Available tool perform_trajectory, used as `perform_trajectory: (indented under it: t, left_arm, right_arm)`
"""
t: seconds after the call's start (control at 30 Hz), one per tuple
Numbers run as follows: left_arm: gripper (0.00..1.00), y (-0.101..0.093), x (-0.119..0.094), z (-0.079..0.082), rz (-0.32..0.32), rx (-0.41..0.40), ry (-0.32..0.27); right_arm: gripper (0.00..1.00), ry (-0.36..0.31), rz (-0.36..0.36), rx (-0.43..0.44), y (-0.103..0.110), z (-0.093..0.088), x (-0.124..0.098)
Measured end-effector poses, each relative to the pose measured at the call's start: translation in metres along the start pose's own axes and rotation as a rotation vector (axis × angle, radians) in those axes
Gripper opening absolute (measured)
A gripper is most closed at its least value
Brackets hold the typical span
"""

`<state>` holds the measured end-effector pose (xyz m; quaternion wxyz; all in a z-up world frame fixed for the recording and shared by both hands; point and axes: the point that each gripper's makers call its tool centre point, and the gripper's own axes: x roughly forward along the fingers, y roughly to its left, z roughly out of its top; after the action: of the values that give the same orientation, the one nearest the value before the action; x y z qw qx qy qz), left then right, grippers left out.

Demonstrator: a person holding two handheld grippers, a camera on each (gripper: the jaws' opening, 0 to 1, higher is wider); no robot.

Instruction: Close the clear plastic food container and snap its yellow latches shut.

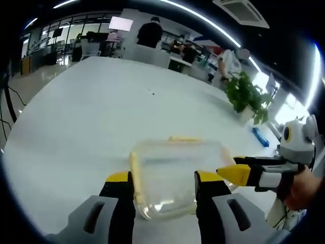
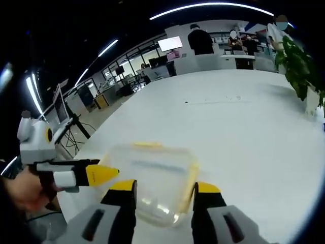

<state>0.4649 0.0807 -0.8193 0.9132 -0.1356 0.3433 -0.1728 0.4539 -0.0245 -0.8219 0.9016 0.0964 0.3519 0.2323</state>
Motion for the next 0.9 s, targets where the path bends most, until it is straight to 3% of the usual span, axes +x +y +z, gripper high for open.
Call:
perform_trajectory:
  t: [0.5, 0.9]
  left_arm:
    - [0.47, 0.024, 0.016, 0.026, 0.003, 0.008, -0.003]
    - [0.49, 0.030, 0.020, 0.032, -0.002, 0.022, -0.012]
  right_arm:
    - [0.41, -0.018, -0.004, 0.002, 0.004, 0.022, 0.030]
    - [0.44, -0.030, 0.014, 0.000, 0.003, 0.027, 0.035]
